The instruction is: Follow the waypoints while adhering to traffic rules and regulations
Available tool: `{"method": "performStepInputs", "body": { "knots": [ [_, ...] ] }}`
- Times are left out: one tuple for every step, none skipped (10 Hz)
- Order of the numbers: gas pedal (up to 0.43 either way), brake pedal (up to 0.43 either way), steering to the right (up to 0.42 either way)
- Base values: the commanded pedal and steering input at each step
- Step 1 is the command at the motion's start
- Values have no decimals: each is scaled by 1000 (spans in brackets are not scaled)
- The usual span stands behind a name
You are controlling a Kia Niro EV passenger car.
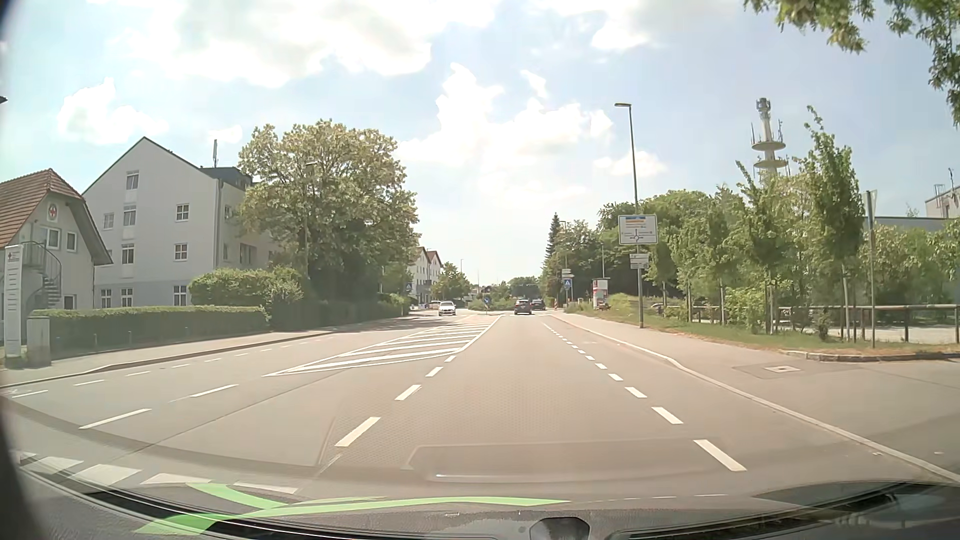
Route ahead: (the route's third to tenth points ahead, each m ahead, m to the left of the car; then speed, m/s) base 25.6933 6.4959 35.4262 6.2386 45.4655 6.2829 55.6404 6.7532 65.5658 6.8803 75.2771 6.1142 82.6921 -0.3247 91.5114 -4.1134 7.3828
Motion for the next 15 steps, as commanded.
{"method": "performStepInputs", "body": {
  "knots": [
    [118,0,-6],
    [118,0,-6],
    [118,0,-6],
    [118,0,-6],
    [118,0,-6],
    [118,0,-5],
    [118,0,-5],
    [118,0,-5],
    [118,0,-5],
    [118,0,-5],
    [110,0,-4],
    [110,0,-3],
    [110,0,-1],
    [110,0,0],
    [110,0,0]
  ]
}}
